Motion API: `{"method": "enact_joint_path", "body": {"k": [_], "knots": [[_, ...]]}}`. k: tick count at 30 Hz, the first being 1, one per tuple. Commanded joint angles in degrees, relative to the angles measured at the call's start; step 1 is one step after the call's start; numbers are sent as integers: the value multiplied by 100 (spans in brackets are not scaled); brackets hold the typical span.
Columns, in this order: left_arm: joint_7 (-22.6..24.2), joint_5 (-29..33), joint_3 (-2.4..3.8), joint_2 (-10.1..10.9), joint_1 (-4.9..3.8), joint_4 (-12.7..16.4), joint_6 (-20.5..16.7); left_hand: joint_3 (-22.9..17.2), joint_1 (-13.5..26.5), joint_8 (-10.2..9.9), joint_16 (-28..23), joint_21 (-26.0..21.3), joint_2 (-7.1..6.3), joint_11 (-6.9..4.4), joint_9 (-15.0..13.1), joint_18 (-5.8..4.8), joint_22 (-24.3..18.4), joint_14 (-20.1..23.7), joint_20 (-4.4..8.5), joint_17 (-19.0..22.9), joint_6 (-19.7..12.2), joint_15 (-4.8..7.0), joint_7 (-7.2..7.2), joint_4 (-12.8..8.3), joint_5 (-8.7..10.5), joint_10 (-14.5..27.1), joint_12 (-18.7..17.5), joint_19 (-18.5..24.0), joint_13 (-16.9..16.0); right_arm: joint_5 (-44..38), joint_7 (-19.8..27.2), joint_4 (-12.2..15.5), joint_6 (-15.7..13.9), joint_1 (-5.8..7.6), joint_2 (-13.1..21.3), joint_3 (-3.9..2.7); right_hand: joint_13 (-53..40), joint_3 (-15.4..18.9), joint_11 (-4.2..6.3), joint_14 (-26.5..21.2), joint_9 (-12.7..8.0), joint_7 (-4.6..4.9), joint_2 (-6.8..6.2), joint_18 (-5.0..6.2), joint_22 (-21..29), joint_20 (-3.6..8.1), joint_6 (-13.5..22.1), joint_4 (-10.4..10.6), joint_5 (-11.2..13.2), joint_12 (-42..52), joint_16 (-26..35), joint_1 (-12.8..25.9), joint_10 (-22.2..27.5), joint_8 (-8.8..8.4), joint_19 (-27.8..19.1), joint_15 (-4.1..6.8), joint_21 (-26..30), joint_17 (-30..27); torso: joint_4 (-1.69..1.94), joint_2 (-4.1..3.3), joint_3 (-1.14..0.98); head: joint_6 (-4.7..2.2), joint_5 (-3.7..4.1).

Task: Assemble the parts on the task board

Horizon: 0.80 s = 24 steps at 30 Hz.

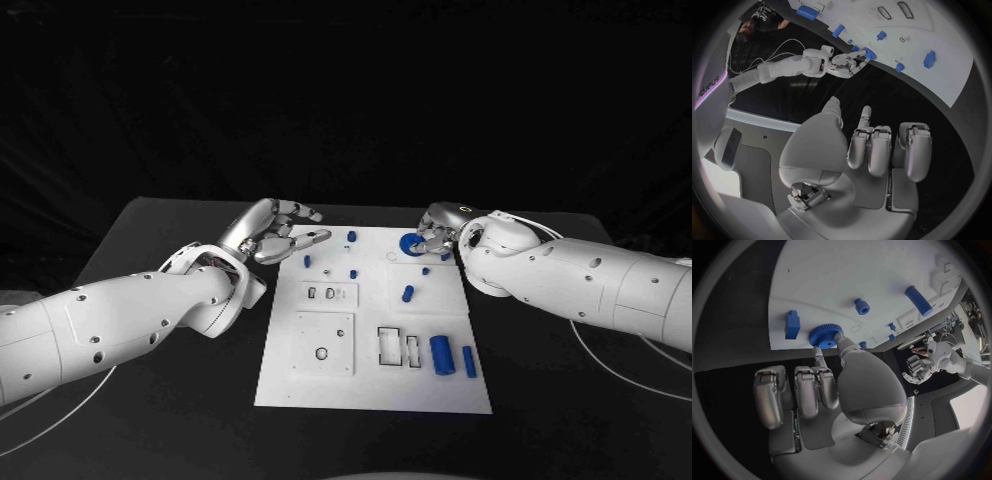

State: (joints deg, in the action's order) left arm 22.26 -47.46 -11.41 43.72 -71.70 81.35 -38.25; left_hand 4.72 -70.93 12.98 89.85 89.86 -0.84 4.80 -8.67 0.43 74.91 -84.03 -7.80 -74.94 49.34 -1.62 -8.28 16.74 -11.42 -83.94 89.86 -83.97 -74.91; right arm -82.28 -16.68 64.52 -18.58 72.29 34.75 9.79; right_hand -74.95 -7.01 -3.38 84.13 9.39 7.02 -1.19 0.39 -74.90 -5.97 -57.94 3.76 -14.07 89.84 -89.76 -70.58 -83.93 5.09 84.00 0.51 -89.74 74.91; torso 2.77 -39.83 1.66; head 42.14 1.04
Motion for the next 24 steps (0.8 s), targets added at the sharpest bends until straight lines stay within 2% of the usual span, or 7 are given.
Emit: {"method": "enact_joint_path", "body": {"k": [1,9,13,19,24], "knots": [[55,-12,4,-16,-2,6,-8,-17,-6,-29,15,14,48,-10,-6,-43,1509,-597,-27,-1506,43,31,-11,-1,-21,-606,14,-603,-1509,-96,-44,8,55,-2,3,1,-1505,-60,11,587,26,-37,84,-39,-1510,-4,-114,-16,-38,16,-24,-17,-607,37,600,0,-26,1509,0,-2,0,4,1],[55,-12,4,-23,-2,1,-12,-17,-6,-29,15,14,48,-10,-6,-43,1509,-597,-27,-1506,43,31,-11,-1,-21,-606,14,-603,-1509,-106,-50,21,36,-2,20,1,-1505,-150,42,587,12,-68,81,-39,-1510,18,-174,-98,-54,16,-24,-101,-607,10,600,26,-26,1509,1,-1,1,7,0],[56,-12,4,-25,-2,-2,-13,-17,-6,-29,15,14,48,-10,-6,-43,1509,-597,-27,-1506,43,31,-11,-1,-21,-606,14,-603,-1509,-30,-24,49,-39,-3,47,1,-1505,-196,48,587,-14,-71,37,-39,-1510,32,-142,-162,-94,16,-24,-148,-607,-47,600,37,-26,1509,3,1,2,-1,-4],[59,-12,4,-21,-2,-8,-13,-17,-6,-29,15,14,48,-10,-6,-43,1509,-597,-27,-1506,43,31,-11,-1,-21,-606,14,-603,-1509,491,60,99,-121,-5,88,1,-1505,-220,37,587,-41,-49,-26,-39,-1510,37,-98,-211,-130,16,-24,-164,-607,-101,600,37,-26,1509,2,5,1,2,-7],[58,-12,4,-5,-2,-1,-17,-17,-6,-29,15,14,48,-10,-6,-43,1509,-597,-27,-1506,43,31,-11,-1,-21,-606,14,-603,-1509,1192,192,191,-306,-6,158,0,-1505,-235,15,587,-47,-19,-64,-39,-1510,34,-119,-241,-168,16,-24,-171,-607,-105,600,28,-26,1509,-1,-1,3,-15,-17]]}}
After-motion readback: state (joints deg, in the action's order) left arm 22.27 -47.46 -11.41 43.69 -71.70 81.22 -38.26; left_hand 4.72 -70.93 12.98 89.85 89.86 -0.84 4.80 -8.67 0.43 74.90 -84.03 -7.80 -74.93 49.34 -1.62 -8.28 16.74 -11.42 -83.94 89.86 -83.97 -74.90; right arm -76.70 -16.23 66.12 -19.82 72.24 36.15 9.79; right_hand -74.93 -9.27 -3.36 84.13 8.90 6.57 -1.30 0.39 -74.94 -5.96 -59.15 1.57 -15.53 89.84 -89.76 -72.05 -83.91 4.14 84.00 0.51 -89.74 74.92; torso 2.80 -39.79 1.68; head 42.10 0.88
